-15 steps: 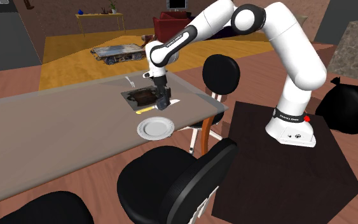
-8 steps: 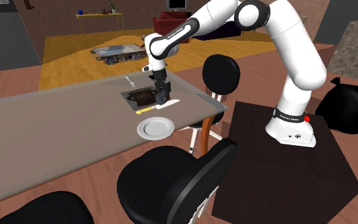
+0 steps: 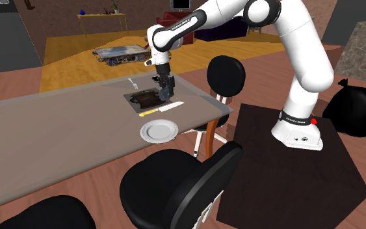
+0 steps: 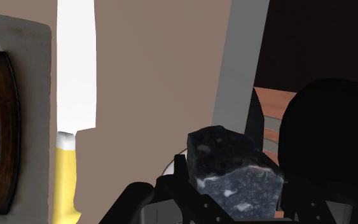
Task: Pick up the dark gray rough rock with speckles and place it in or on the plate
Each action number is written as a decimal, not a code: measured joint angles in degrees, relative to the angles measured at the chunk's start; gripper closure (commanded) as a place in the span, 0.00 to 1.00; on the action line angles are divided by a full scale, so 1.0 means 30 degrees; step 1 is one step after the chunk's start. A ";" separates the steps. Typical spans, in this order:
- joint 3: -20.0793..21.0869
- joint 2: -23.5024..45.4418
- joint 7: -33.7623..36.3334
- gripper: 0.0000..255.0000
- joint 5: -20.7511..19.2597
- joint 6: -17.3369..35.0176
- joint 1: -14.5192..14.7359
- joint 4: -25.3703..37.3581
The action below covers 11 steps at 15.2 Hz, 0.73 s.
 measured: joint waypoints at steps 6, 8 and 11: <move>0.0066 -0.0458 0.0248 1.00 0.0030 -0.0978 0.0092 0.0550; 0.0243 -0.0443 0.0807 1.00 0.0083 -0.1023 0.0523 0.0677; 0.0557 -0.0515 0.1804 1.00 0.0184 -0.0763 0.1300 0.0495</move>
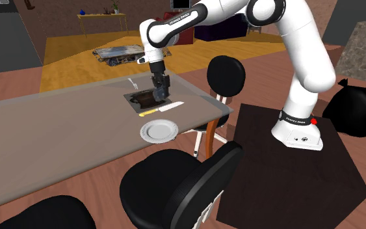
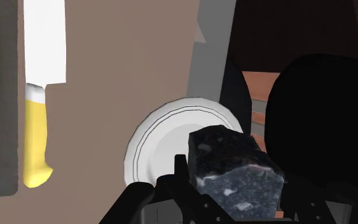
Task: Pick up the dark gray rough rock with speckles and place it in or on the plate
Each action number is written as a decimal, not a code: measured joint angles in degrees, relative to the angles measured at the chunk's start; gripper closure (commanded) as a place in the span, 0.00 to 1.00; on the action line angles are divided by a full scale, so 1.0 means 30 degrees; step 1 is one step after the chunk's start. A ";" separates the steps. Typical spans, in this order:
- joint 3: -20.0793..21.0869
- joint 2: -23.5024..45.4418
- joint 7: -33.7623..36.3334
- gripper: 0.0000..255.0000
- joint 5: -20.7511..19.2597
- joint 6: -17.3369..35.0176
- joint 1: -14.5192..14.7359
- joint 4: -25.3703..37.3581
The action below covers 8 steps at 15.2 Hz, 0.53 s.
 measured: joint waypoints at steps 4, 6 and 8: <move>0.0419 0.0094 0.1423 1.00 0.0104 0.0099 0.1098 0.0229; 0.0510 0.0190 0.1702 1.00 0.0121 0.0443 0.1352 0.0030; 0.0507 0.0524 0.1744 1.00 0.0101 0.0766 0.1431 0.0046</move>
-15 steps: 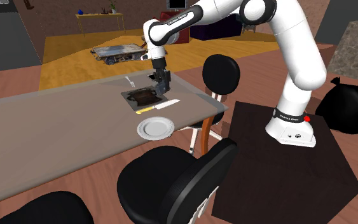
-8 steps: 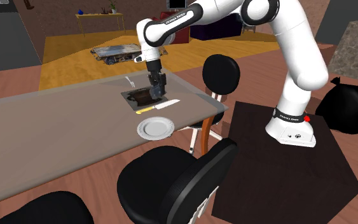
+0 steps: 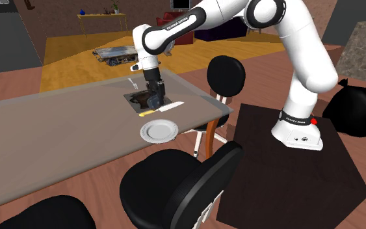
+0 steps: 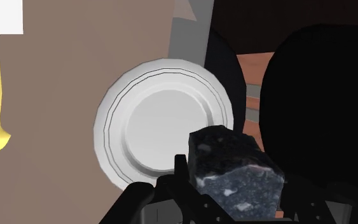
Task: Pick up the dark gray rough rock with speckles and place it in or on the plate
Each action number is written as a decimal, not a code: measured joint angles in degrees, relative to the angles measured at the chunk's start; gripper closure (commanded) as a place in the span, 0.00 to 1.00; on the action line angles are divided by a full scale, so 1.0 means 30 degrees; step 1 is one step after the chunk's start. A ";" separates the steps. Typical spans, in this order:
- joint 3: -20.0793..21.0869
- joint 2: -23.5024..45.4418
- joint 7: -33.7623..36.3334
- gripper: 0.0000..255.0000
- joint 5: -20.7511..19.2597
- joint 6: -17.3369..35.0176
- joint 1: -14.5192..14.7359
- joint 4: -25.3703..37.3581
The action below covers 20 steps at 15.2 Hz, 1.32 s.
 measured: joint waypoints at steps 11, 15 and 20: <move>-0.0083 0.1130 -0.0237 1.00 -0.0066 0.1974 0.0072 -0.0870; -0.0085 0.1201 -0.0237 1.00 -0.0072 0.2038 0.0085 -0.0855; -0.0085 0.1200 -0.0237 0.00 -0.0071 0.2044 0.0085 -0.0855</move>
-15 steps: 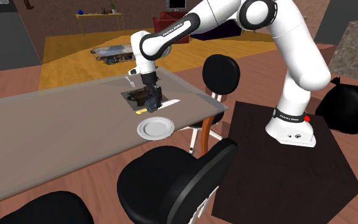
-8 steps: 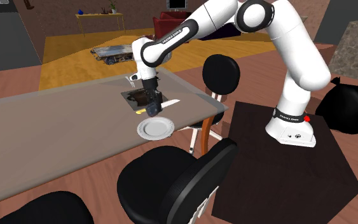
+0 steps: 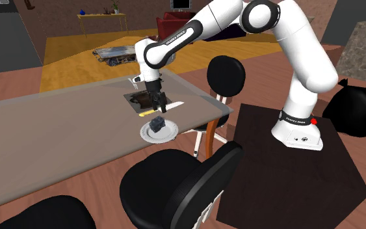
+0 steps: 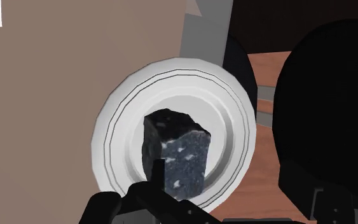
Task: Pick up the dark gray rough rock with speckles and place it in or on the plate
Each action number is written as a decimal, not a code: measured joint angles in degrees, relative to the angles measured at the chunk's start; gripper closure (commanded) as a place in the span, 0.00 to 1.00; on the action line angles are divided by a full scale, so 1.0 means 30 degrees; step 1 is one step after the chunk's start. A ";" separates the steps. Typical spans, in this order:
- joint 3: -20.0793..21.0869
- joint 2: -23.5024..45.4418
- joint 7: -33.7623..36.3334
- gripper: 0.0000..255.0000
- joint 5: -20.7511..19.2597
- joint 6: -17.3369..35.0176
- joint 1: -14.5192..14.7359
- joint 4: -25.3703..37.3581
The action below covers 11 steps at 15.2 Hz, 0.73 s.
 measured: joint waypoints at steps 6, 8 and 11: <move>-0.0007 -0.0297 0.0038 0.00 -0.0011 -0.1047 -0.0084 0.0760; -0.0029 -0.0299 0.0046 0.00 -0.0040 -0.1989 -0.0152 0.1712; -0.0026 -0.0338 0.0062 0.00 -0.0042 -0.2219 -0.0157 0.1877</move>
